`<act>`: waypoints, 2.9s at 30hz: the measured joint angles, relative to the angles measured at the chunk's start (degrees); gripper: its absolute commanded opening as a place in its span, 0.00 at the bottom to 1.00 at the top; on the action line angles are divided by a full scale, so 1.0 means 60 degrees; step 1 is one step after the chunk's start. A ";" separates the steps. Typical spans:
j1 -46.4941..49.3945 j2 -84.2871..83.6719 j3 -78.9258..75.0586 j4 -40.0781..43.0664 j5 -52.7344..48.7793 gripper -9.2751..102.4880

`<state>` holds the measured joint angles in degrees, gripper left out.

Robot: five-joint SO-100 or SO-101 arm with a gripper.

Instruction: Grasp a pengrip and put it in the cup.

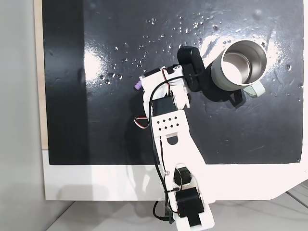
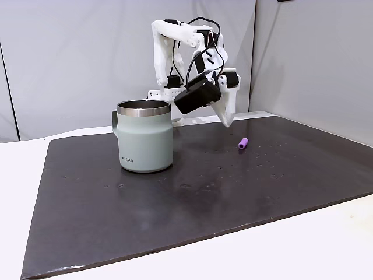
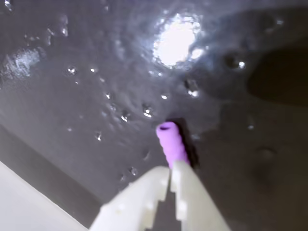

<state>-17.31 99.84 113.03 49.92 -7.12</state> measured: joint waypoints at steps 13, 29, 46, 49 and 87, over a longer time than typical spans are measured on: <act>-0.0029 -0.2021 -0.1333 0.0410 -0.0835 0.28; -0.0732 -0.3809 -0.2476 0.1494 -0.1084 0.30; -0.0996 -0.4497 -0.3120 0.2021 -0.1509 0.08; -0.0981 -0.4497 -0.3120 0.2080 -0.1553 0.08; 0.3677 -0.2490 -0.9873 0.8027 -0.3457 0.08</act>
<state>4.75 84.90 53.79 98.09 -27.86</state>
